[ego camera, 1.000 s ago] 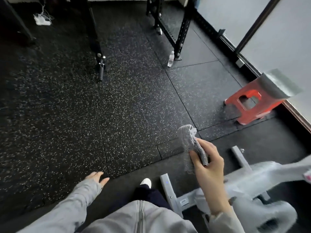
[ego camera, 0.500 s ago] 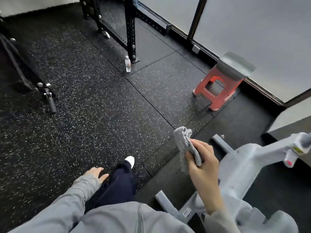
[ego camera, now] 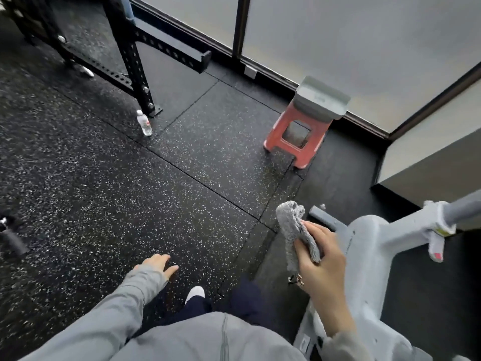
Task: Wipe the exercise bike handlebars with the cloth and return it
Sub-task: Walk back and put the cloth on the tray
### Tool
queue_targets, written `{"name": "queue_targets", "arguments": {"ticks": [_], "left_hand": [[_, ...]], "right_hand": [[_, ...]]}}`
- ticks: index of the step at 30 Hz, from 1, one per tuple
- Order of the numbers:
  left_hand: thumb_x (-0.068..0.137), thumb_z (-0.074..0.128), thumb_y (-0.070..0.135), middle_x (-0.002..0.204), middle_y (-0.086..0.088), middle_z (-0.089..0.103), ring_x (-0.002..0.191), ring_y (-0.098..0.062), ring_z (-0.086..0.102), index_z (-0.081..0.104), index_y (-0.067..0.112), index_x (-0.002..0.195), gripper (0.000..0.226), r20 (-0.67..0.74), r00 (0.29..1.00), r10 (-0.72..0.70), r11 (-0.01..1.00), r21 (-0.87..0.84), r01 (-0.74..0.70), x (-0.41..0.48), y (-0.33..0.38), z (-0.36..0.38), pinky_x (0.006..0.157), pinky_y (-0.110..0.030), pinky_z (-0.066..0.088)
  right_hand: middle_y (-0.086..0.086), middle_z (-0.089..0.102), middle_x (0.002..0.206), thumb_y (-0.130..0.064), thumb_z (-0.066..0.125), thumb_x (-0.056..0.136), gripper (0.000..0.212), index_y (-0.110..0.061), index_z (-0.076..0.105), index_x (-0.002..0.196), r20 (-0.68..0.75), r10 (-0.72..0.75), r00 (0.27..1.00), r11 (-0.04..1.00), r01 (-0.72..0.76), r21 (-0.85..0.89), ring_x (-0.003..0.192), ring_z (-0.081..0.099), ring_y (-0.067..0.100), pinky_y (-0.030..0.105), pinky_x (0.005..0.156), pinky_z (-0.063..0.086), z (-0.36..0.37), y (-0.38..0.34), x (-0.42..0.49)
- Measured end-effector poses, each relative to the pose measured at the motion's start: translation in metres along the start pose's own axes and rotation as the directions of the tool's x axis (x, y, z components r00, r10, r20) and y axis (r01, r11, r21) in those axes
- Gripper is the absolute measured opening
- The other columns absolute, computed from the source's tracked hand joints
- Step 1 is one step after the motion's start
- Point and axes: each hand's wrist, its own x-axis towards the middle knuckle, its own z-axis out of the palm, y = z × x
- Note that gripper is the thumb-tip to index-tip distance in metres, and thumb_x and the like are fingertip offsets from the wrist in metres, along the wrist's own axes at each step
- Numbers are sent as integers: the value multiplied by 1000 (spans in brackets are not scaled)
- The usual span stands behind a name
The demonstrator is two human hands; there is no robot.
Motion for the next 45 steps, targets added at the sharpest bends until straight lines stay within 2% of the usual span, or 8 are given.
{"name": "queue_targets", "arguments": {"ticks": [6, 11, 16, 19, 26, 30, 36, 45], "left_hand": [[95, 35, 50, 148, -4, 35, 135, -21, 36, 29, 20, 144, 58, 69, 996, 58, 984, 165, -69, 54, 45, -53, 115, -37, 29], [95, 29, 54, 154, 2, 25, 139, -18, 28, 21, 22, 146, 61, 41, 993, 107, 948, 298, -114, 99, 112, -105, 115, -36, 26], [93, 25, 58, 159, 5, 10, 146, -15, 10, 15, 23, 148, 66, 15, 989, 150, 930, 337, -146, 139, 184, -164, 120, -36, 14], [93, 25, 59, 160, 5, 5, 147, -16, 5, 14, 23, 148, 67, 21, 986, 165, 941, 296, -163, 163, 220, -192, 121, -38, 11], [91, 26, 62, 159, 8, 2, 147, -14, 4, 10, 27, 148, 69, 37, 988, 151, 942, 297, -155, 217, 274, -243, 121, -38, 9], [91, 26, 62, 159, 9, 2, 146, -13, 5, 6, 28, 149, 70, 73, 985, 157, 941, 291, -171, 262, 301, -280, 121, -40, 9], [91, 26, 62, 160, 5, 2, 146, -15, 8, 5, 26, 149, 72, 107, 971, 213, 933, 272, -235, 331, 351, -353, 120, -40, 12], [91, 21, 63, 160, 7, 1, 146, -14, 7, 2, 27, 149, 70, 143, 962, 231, 883, 383, -270, 394, 410, -433, 121, -40, 10]], "right_hand": [[-5, 66, 104, 6, 67, 80, 37, -21, 67, 104, -120, 118, 986, 992, -112, 50, 106, 60, 21, 31, 97, 45, -2, 12, 52], [6, 68, 107, 7, 66, 80, 30, -9, 70, 105, -154, 169, 973, 984, -159, 78, 108, 59, 24, 43, 99, 46, -3, 35, 129], [-3, 66, 103, 6, 68, 80, 32, -15, 69, 103, -181, 152, 972, 987, -138, 86, 99, 54, -5, 16, 94, 42, -12, 41, 211], [-6, 66, 101, 7, 68, 79, 33, -15, 69, 104, -169, 151, 974, 987, -138, 88, 99, 54, -8, 7, 90, 39, -17, 46, 254], [-13, 64, 100, 7, 68, 79, 34, -14, 70, 104, -194, 184, 964, 982, -170, 87, 98, 57, 4, 8, 90, 40, -14, 52, 333], [-11, 64, 100, 7, 68, 79, 32, -13, 70, 104, -237, 213, 948, 977, -203, 67, 100, 59, 14, 22, 92, 44, -1, 54, 387], [-14, 64, 99, 10, 66, 79, 39, -22, 68, 102, -270, 244, 932, 970, -235, 66, 99, 58, 15, 7, 85, 40, 21, 42, 475], [-16, 63, 101, 11, 66, 78, 39, -19, 69, 103, -361, 276, 891, 961, -269, 72, 102, 58, 15, 6, 88, 40, 32, 41, 572]]}}
